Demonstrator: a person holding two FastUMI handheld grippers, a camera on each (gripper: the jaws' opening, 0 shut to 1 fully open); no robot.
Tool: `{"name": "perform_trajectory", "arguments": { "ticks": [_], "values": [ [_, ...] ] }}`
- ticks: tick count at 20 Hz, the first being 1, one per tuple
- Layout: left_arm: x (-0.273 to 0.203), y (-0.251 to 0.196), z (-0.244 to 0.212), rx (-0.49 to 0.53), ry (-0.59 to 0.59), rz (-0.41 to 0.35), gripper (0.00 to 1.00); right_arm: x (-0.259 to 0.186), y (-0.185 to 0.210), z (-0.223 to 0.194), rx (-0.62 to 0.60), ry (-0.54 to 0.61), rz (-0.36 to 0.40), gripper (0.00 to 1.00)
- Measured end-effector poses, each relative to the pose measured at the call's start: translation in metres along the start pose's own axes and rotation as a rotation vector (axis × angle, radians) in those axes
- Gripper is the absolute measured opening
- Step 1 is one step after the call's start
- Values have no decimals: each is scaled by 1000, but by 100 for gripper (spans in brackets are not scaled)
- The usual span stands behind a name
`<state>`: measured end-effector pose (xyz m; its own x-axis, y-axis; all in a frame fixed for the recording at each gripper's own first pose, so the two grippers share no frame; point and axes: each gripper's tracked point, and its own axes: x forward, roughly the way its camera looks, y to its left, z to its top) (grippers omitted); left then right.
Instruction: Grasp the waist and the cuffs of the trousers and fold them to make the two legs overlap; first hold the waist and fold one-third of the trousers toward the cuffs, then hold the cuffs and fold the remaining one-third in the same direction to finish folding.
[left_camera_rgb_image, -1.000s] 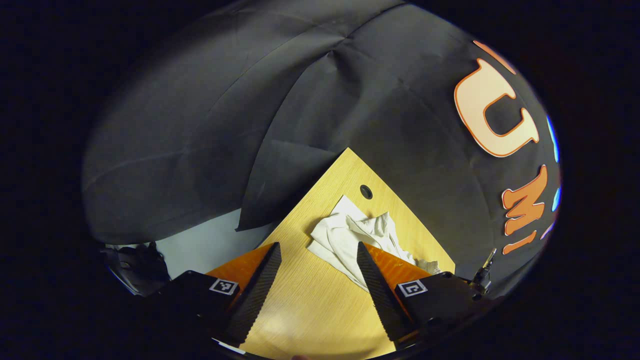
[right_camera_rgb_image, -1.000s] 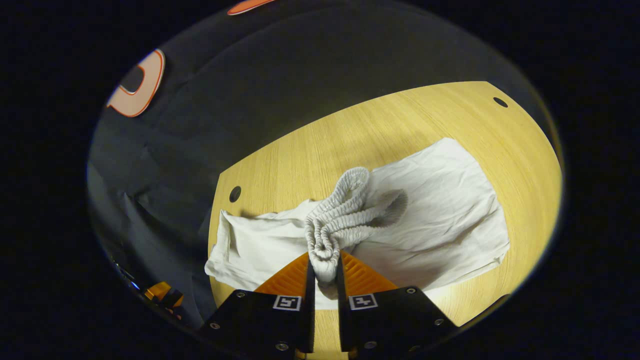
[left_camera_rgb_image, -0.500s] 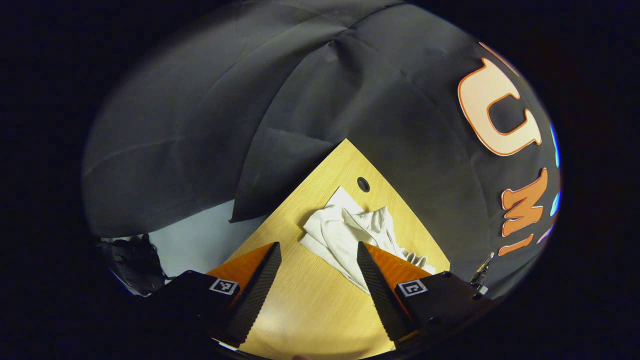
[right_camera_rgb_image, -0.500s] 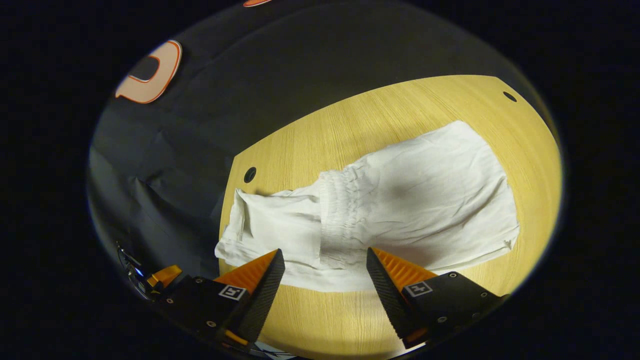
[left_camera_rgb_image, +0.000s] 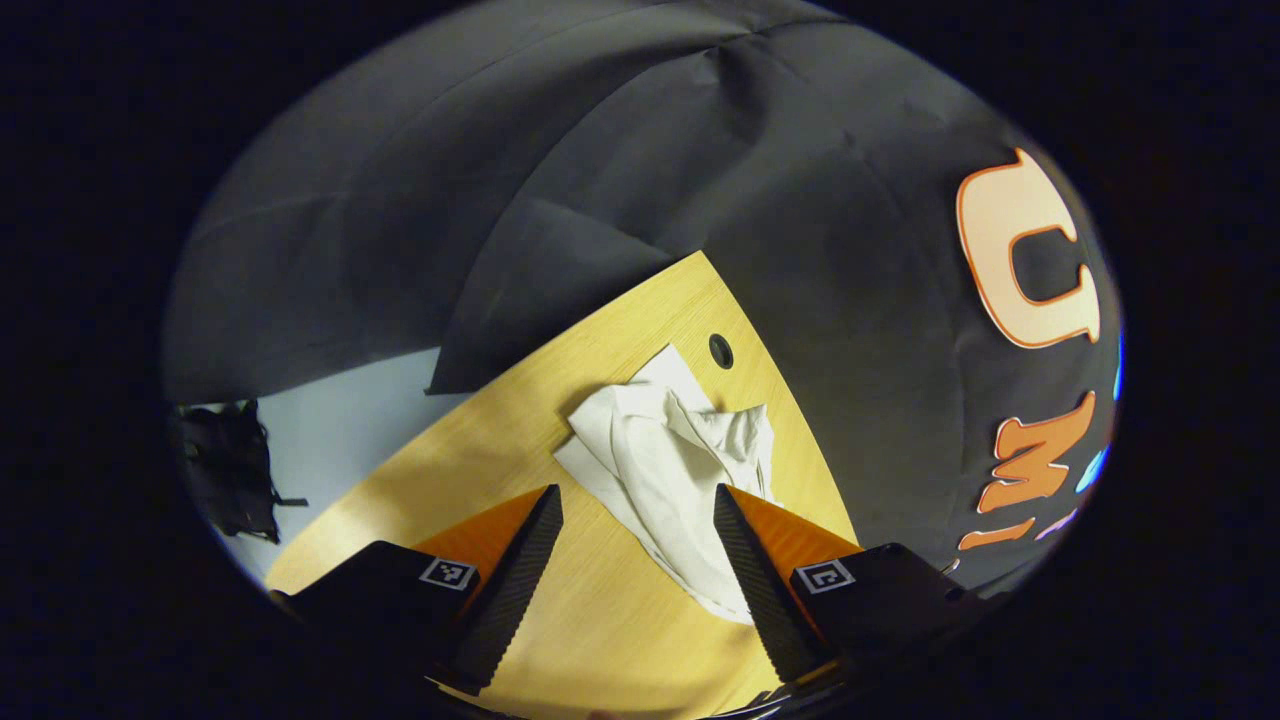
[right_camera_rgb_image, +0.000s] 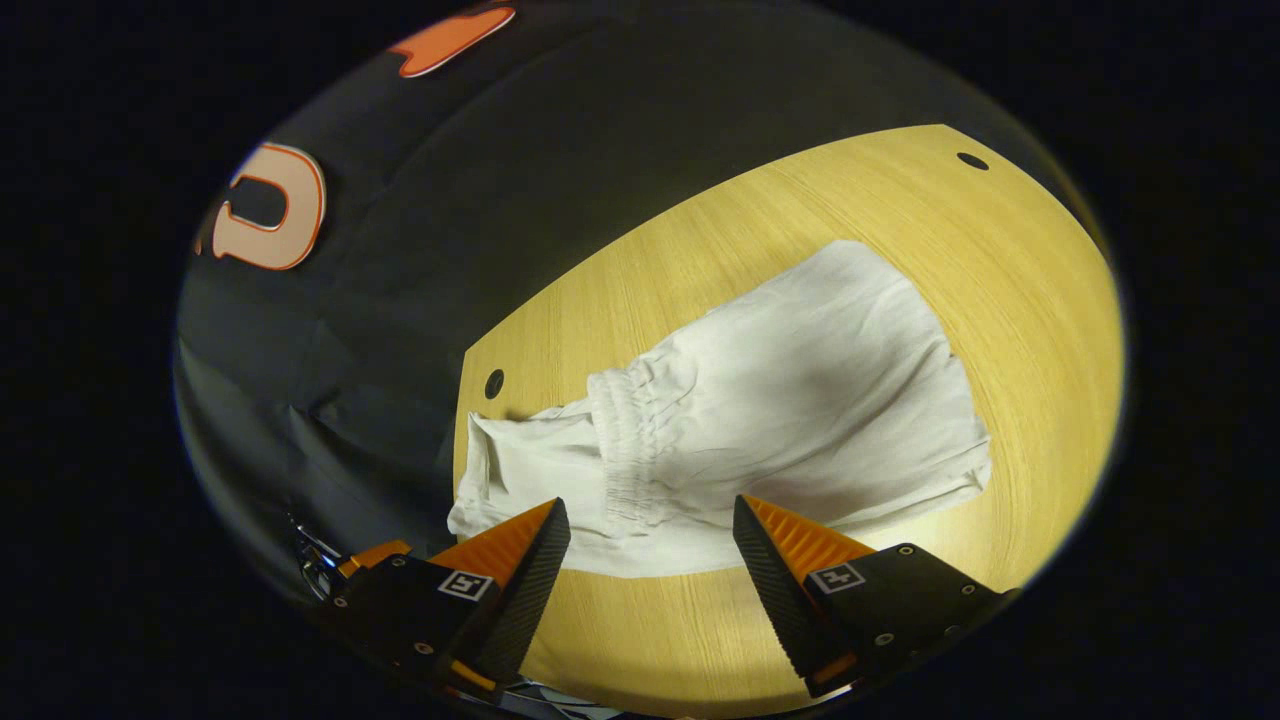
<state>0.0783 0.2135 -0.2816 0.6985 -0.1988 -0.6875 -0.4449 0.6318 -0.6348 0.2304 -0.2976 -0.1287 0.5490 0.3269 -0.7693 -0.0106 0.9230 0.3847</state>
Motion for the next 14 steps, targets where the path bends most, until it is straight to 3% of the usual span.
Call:
{"name": "perform_trajectory", "arguments": {
  "ticks": [14],
  "values": [
    [72,8,-26,-171,95,34,100,-14,-70,41,116,-8,-27,99]
  ]
}}
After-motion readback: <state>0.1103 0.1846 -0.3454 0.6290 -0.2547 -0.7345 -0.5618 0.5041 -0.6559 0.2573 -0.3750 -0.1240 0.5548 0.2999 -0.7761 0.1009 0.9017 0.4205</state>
